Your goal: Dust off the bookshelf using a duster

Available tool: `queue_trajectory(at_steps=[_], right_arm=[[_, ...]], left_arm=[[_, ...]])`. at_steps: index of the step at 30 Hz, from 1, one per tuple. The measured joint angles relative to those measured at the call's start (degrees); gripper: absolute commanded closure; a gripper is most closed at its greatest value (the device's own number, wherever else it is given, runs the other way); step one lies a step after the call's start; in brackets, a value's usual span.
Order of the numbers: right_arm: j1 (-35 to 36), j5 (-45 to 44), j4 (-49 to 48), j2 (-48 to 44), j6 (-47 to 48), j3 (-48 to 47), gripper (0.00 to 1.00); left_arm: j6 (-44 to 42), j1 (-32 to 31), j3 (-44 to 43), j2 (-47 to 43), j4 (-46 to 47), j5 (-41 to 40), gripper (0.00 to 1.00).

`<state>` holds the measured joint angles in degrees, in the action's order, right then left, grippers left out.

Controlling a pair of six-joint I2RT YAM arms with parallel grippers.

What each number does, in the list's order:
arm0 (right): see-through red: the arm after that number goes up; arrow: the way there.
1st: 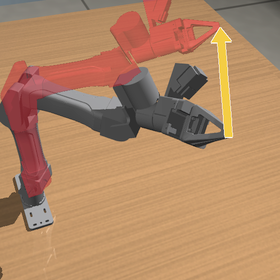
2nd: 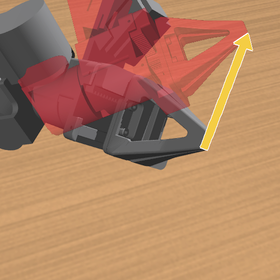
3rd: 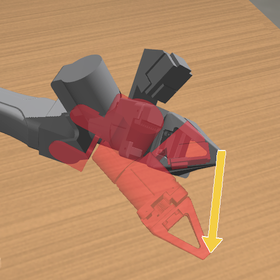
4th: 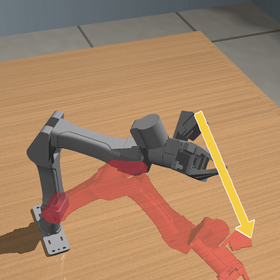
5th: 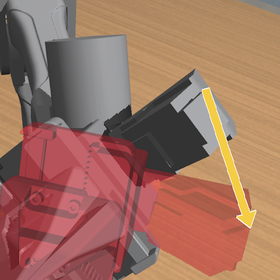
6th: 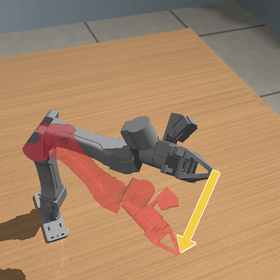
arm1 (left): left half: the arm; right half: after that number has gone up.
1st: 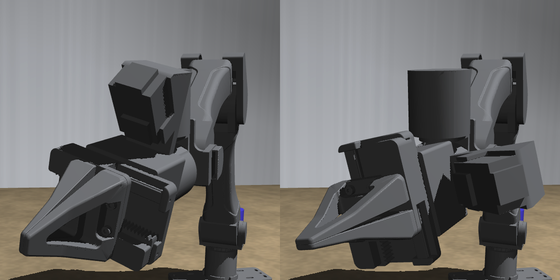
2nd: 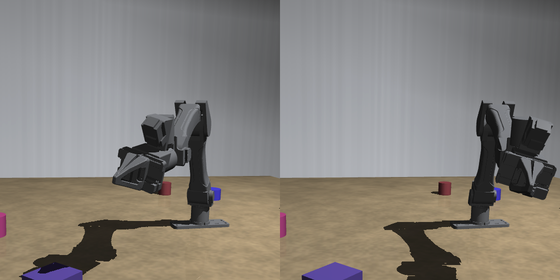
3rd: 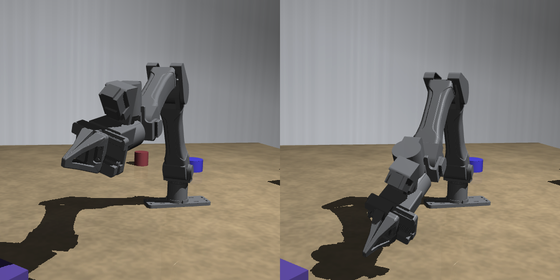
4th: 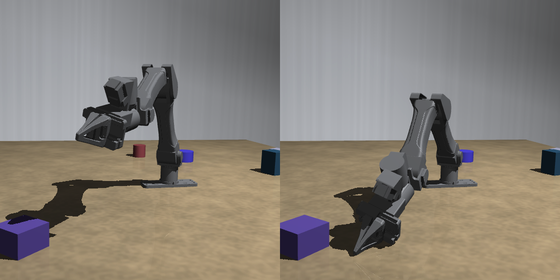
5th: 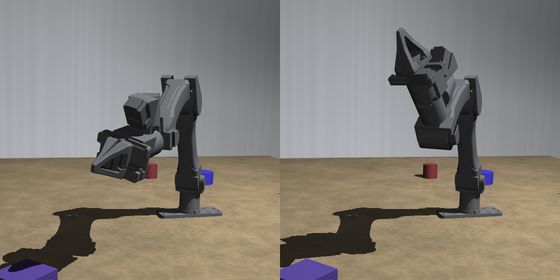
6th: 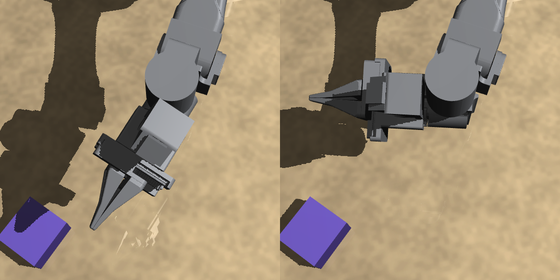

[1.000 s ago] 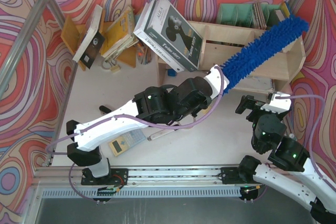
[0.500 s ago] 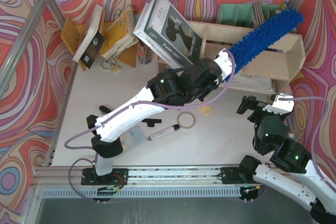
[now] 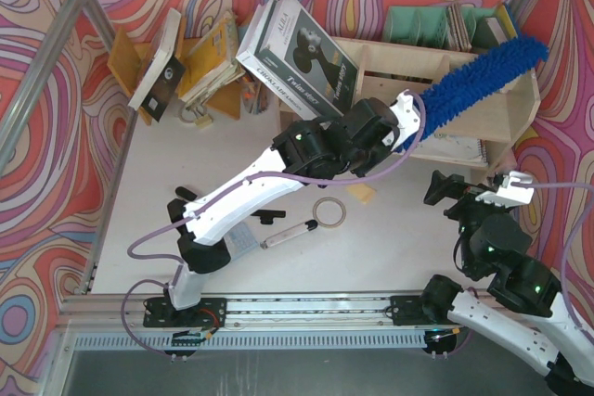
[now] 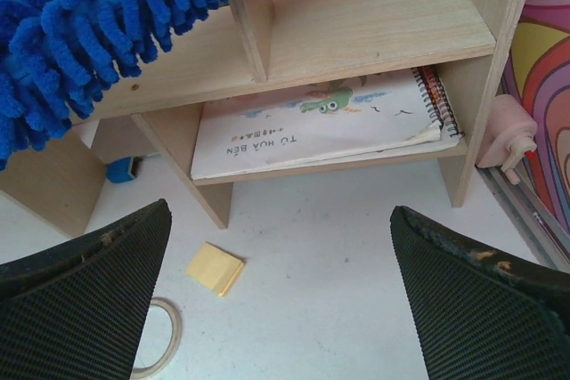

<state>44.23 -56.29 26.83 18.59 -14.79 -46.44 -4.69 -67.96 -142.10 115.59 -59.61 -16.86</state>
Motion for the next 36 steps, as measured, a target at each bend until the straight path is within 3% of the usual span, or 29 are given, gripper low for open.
queue_trajectory(at_steps=[8, 24, 31, 36], right_arm=[[0.00, 0.39, 0.04, 0.00, -0.02, 0.00, 0.01], [0.00, 0.15, 0.07, 0.02, -0.20, 0.00, 0.01], [0.00, -0.15, 0.09, 0.28, -0.24, 0.00, 0.01], [0.00, -0.35, 0.11, 0.31, -0.26, 0.00, 0.01]], left_arm=[[-0.79, -0.02, 1.46, -0.48, 0.90, 5.38, 1.00], [-0.68, -0.39, 27.96, -19.45, 13.33, 9.92, 1.00], [1.81, -1.03, 35.50, -25.33, 18.40, 7.72, 1.00], [3.80, -6.21, 40.04, -28.76, 20.09, -1.64, 1.00]])
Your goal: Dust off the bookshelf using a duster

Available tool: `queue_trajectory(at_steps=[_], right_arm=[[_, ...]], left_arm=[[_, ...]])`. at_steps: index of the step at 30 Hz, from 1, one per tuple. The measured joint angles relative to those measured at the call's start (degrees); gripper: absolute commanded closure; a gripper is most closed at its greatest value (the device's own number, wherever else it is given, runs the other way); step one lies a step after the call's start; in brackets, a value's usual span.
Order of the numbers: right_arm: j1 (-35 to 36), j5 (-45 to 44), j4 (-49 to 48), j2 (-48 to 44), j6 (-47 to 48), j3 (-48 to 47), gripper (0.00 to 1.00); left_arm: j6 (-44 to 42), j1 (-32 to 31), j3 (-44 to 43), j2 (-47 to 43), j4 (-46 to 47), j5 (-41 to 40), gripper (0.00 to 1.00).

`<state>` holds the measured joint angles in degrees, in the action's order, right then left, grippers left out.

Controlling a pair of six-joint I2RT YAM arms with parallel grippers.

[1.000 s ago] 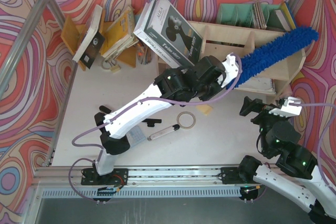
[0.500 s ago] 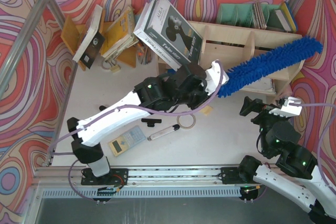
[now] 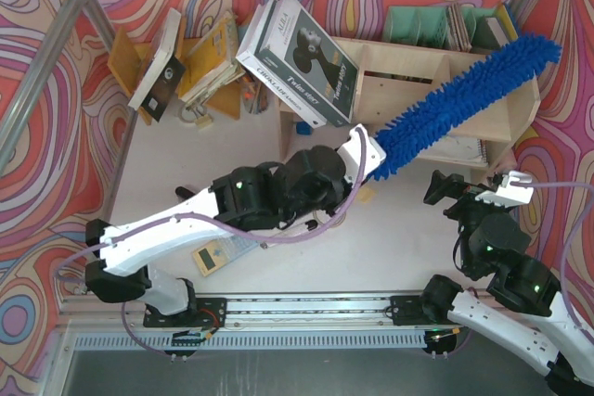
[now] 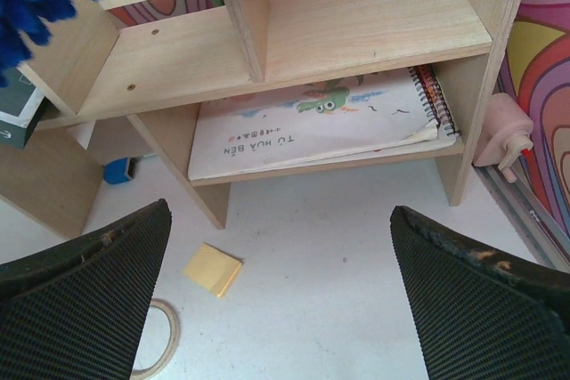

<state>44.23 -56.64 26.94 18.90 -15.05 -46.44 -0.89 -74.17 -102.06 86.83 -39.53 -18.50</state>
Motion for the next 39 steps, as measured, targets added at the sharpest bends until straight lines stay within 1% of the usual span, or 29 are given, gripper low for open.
queue_trajectory(at_steps=[4, 7, 10, 13, 18, 24, 29, 39], right_arm=[[0.00, -0.20, 0.00, 0.11, 0.00, 0.00, 0.01], [0.00, -0.33, 0.02, 0.31, 0.00, 0.00, 0.01], [0.00, -0.35, 0.02, 0.33, 0.00, 0.00, 0.01], [0.00, -0.37, 0.07, 0.42, -0.02, 0.00, 0.02], [0.00, -0.96, 1.75, 1.60, -1.97, -1.11, 0.04], [0.00, -2.93, 8.74, 5.57, -9.16, -6.82, 0.03], [0.00, -2.82, 11.45, 7.08, -11.52, -7.23, 0.01], [0.00, -0.28, 14.40, 7.48, -15.28, -7.13, 0.01]], left_arm=[[4.33, -5.09, 2.93, -2.25, 1.53, -8.98, 1.00], [9.14, -8.87, 5.77, -3.74, 1.42, -17.46, 1.00], [15.89, -12.04, 7.08, -3.80, -0.76, -24.06, 1.00], [23.39, -14.29, 9.55, -4.17, -3.56, -27.91, 1.00], [33.14, -18.73, 12.00, -4.20, -8.70, -30.42, 1.00], [43.17, -23.47, 10.97, -1.77, -15.56, -33.59, 1.00], [50.51, -25.11, 9.55, 1.27, -20.87, -35.17, 1.00], [64.65, -26.56, 2.14, 7.56, -31.69, -37.16, 1.00]])
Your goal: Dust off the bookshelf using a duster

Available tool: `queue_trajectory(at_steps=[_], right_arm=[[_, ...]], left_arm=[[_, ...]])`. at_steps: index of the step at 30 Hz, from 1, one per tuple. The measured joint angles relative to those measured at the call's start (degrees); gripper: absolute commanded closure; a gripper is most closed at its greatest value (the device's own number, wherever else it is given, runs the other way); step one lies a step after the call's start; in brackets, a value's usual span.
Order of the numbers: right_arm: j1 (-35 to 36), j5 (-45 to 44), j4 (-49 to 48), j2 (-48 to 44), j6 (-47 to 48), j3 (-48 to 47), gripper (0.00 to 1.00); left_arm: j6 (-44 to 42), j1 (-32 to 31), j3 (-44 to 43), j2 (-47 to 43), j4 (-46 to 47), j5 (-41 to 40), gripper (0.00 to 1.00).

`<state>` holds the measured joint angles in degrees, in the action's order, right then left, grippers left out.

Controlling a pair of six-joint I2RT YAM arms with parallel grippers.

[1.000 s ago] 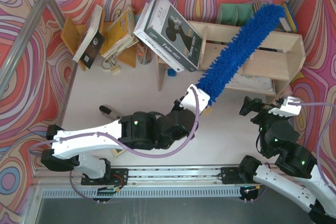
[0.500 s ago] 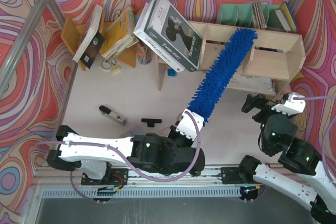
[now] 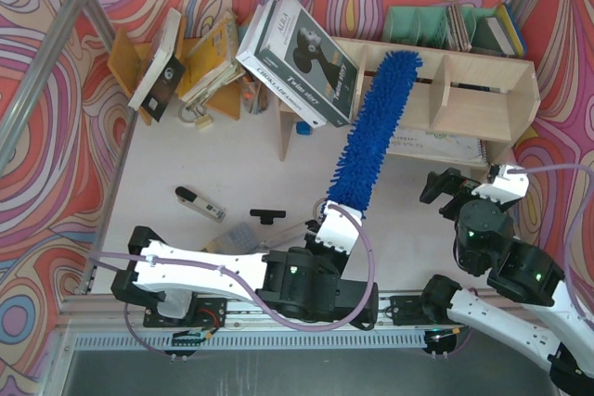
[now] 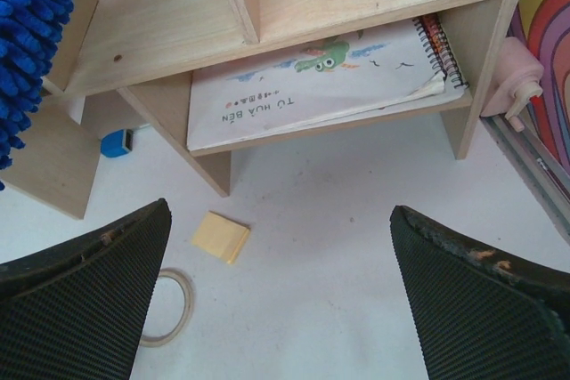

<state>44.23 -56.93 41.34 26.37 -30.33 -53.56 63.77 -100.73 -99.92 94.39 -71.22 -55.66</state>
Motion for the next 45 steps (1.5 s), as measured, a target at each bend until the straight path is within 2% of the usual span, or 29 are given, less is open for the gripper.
queue_trajectory(at_steps=[14, 25, 33, 38, 45], right_arm=[[0.00, 1.51, 1.33, -1.84, -1.75, 0.07, 0.01], [0.00, 1.88, 1.36, -2.43, -1.95, 0.17, 0.01], [0.00, 2.32, 1.40, -2.45, -2.12, 0.20, 0.01], [0.00, 2.60, 1.42, -2.93, -2.21, 0.20, 0.01], [0.00, 2.75, 1.42, -3.06, -2.38, 0.20, 0.01]], left_arm=[[13.53, -0.07, -11.34, 8.74, -15.28, -0.79, 1.00], [12.66, 0.35, -13.57, 13.64, -15.93, 3.23, 1.00], [12.09, 0.81, -13.44, 13.68, -15.52, 5.44, 1.00], [11.52, 0.81, -14.34, 13.64, -15.67, 3.28, 1.00], [11.32, 0.81, -22.67, 13.73, -19.23, -2.08, 1.00]])
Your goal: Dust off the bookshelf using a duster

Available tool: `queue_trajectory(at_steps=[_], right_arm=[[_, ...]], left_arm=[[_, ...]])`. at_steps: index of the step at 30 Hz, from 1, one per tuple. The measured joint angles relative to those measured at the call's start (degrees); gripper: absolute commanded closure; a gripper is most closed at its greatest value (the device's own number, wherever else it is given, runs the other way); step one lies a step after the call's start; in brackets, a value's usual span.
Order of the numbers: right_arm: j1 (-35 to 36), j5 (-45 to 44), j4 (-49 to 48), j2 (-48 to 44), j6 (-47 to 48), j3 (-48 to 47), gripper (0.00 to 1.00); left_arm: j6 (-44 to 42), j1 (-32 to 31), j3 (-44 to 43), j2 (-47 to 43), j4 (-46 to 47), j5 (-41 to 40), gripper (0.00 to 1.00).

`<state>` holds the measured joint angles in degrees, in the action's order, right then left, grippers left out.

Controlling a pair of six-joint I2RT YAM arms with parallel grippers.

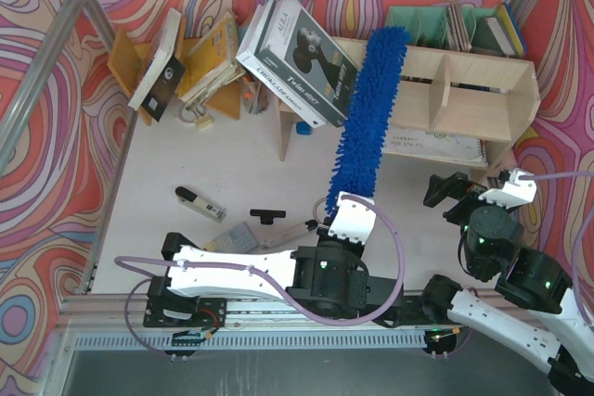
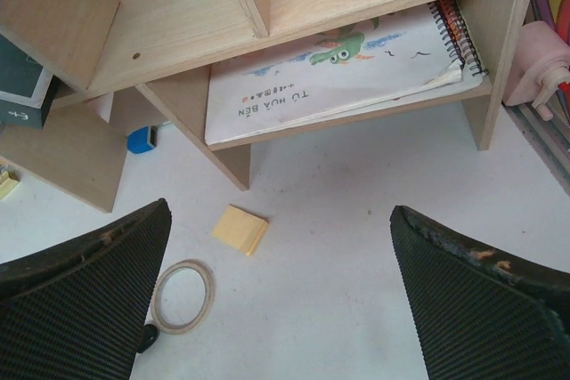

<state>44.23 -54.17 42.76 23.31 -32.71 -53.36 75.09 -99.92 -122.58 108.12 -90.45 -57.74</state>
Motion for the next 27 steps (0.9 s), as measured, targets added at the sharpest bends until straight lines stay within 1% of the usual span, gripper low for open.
queue_trajectory(at_steps=[4, 12, 19, 24, 27], right_arm=[[0.00, 0.04, 0.00, -0.02, -0.13, 0.00, 0.01], [0.00, 0.09, 0.00, -0.04, -0.13, 0.02, 0.01], [0.00, 0.17, 0.00, -0.04, -0.15, 0.09, 0.01], [0.00, 0.20, 0.00, -0.04, -0.15, 0.09, 0.01], [0.00, 0.20, 0.00, -0.04, -0.15, 0.09, 0.01]], left_arm=[[1.05, 0.00, 0.26, 0.02, -1.38, -0.98, 1.00], [0.98, 0.00, 4.20, 0.26, -1.40, 0.90, 1.00], [-0.48, 0.20, 7.78, 0.26, 1.55, 3.32, 1.00], [-2.05, 1.18, 12.46, 0.24, 5.55, 5.92, 1.00], [-2.23, 1.46, 13.18, 0.22, 6.75, 6.40, 1.00]])
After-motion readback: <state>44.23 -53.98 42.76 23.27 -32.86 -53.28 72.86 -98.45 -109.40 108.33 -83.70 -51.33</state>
